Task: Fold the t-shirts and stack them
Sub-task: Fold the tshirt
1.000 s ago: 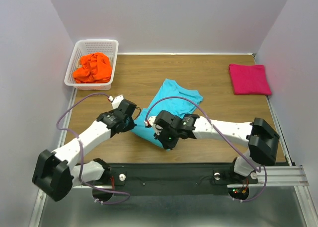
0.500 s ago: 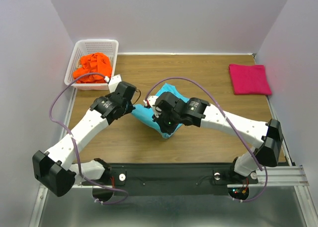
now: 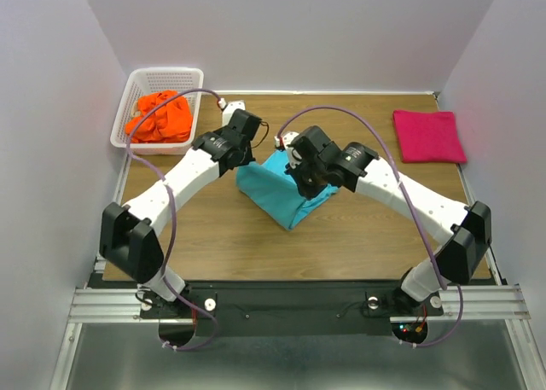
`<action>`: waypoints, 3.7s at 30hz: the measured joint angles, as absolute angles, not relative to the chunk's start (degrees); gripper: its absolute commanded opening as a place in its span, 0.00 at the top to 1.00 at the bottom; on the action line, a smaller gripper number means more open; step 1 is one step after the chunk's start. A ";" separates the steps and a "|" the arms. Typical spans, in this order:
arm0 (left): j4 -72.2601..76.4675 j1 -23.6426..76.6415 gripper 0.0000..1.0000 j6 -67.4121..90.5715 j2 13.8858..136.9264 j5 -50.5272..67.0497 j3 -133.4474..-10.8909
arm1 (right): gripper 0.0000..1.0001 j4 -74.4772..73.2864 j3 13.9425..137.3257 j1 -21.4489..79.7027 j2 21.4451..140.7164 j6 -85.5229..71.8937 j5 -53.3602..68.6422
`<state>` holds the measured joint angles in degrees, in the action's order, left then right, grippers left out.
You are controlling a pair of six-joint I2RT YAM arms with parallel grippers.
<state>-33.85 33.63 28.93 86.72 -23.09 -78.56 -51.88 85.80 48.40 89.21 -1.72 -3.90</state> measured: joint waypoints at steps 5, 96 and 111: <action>-30.68 33.65 1.00 25.17 95.15 -21.10 -84.82 | 0.99 -51.86 85.80 45.23 90.11 -1.30 -4.12; 1.50 33.06 0.30 16.38 100.97 -15.00 -76.23 | 0.62 -32.16 76.36 36.93 101.56 -12.93 -17.50; -0.54 32.51 0.39 23.51 110.50 -9.19 -69.19 | 0.62 -23.83 68.53 26.92 104.73 -10.74 -13.80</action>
<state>-0.54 32.51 23.51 110.50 -9.19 -69.19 -23.83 68.53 26.92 104.73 -10.74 -13.80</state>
